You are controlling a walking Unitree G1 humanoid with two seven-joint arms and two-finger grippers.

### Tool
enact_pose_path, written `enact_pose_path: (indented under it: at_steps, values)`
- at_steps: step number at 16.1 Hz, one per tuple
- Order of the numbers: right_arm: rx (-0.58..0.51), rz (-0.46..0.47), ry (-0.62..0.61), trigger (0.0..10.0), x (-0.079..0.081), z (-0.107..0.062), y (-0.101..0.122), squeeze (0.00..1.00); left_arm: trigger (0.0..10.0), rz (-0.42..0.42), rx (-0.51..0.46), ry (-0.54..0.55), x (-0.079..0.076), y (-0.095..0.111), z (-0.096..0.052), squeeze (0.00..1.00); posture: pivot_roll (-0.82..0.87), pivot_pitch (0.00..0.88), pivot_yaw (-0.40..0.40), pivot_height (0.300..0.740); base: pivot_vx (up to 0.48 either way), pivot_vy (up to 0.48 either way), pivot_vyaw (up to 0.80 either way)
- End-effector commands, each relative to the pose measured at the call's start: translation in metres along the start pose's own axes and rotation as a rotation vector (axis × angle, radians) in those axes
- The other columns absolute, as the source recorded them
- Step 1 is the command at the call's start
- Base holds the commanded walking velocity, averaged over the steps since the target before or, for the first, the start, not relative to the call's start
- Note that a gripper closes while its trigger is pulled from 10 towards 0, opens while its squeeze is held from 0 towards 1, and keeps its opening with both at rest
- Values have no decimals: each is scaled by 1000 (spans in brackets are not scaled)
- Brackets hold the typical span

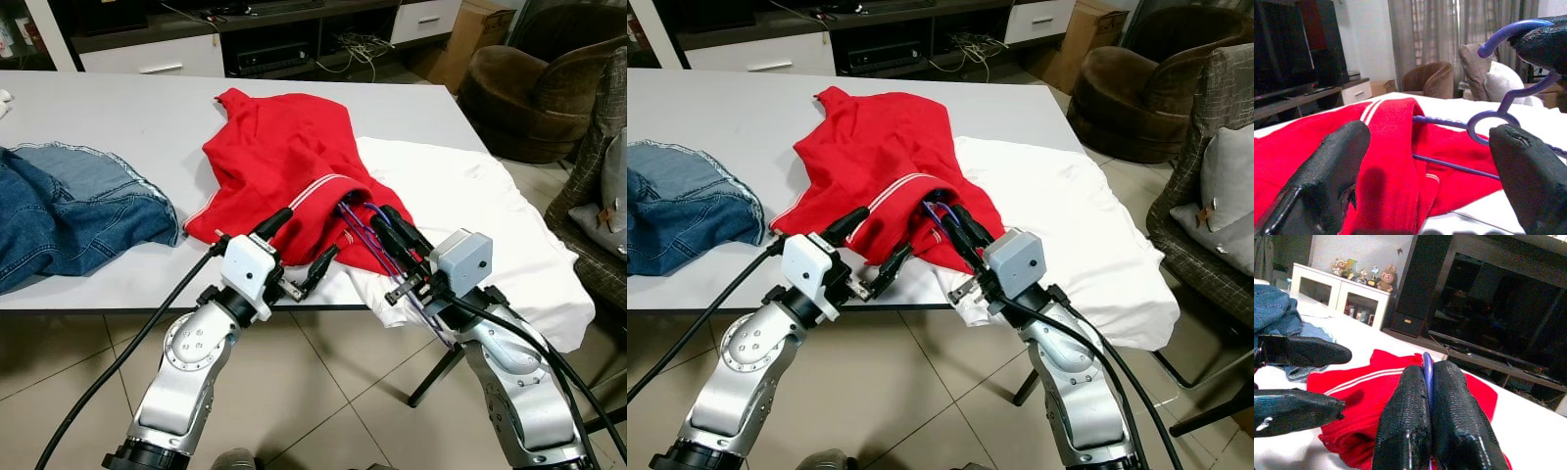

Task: Hang hanger

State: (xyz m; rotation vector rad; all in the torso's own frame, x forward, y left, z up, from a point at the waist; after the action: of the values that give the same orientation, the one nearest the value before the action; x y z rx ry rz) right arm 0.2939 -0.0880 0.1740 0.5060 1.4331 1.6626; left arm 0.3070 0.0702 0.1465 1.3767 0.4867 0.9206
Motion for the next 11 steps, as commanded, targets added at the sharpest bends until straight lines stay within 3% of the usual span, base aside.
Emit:
enact_pose_path:
  at_steps: [1,3,4,6,11]
  values:
    - [-4,3,10,10000,1,0,3,0,10000,13,-1,-15,-3,1,0,0,108,24,-15,740,0,0,0]
    - [-4,3,10,10000,1,0,3,0,10000,13,-1,-15,-3,1,0,0,108,24,-15,740,0,0,0]
    - [-32,7,-8,10000,-4,10,9,0,10000,53,-14,-21,-5,4,2,0,143,20,-75,740,0,0,0]
    - [-102,21,-43,10000,-13,33,26,0,10000,96,-54,-12,-8,13,7,0,146,26,-86,740,0,0,0]
    - [-147,25,-54,10000,-17,47,36,0,10000,95,-60,-57,-21,14,5,0,163,30,-61,740,0,0,0]
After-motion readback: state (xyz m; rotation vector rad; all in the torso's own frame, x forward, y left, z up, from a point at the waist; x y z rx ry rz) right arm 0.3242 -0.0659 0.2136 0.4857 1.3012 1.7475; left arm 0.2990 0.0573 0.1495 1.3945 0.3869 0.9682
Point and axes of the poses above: a point about 5 cm out from each wrist's last joint towards the gripper, its own z axis pointing out of the wrist towards the gripper, its own y axis along the axis of the wrist's last joint, x = y × z, the point moved 6 cm from there along z, pointing out of the wrist towards the gripper, and after that the axes turned 1 degree about z, right-handed, at the moved point
